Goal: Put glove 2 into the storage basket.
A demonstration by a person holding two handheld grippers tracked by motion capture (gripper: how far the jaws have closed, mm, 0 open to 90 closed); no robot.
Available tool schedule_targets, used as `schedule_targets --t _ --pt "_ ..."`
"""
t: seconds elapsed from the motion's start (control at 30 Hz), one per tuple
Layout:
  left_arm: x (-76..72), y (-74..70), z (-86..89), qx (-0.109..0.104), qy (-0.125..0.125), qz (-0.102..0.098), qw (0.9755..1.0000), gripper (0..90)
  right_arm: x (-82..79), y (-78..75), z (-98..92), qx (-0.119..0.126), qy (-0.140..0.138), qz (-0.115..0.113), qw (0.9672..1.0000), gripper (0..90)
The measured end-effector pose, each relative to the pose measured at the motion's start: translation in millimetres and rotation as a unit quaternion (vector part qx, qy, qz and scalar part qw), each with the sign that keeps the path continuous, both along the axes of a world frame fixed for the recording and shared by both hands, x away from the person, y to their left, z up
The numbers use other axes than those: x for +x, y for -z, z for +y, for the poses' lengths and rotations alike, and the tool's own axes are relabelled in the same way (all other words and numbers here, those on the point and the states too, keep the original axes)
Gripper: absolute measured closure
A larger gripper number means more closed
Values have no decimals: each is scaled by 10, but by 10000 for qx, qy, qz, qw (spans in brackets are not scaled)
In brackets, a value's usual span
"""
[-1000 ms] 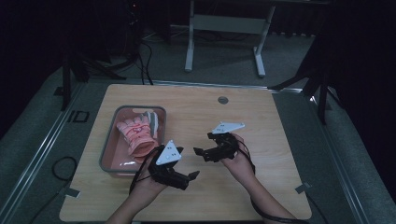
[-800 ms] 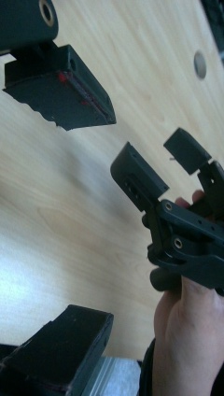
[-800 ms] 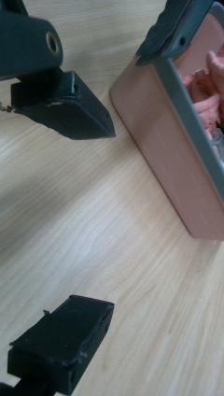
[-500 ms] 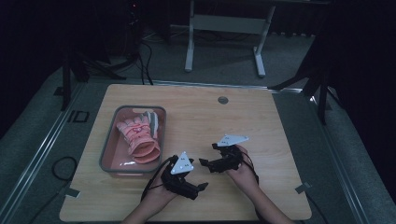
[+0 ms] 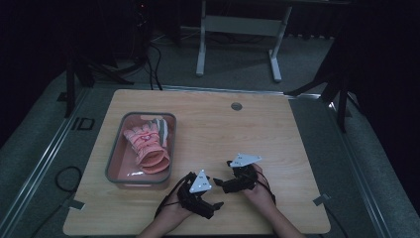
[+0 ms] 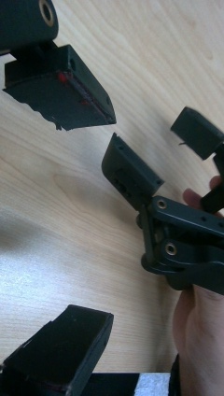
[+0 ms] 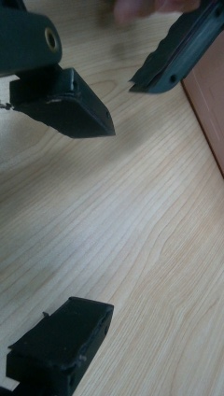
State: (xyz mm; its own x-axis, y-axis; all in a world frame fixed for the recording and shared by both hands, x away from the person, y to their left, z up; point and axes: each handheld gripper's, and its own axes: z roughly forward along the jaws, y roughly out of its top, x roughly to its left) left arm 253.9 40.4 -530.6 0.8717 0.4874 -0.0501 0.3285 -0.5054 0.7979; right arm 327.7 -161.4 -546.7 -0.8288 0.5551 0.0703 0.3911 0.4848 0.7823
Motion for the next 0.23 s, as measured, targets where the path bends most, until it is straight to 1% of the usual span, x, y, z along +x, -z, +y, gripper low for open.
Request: schedule_targets --t 0.17,0.23 --pt "3 15 8 -23 12 30 10000 65 -2 -19 20 2 -47 -78 10000 125" --pt "4 20 9 -28 20 54 10000 65 1 -17 22 -10 -59 -69 10000 125"
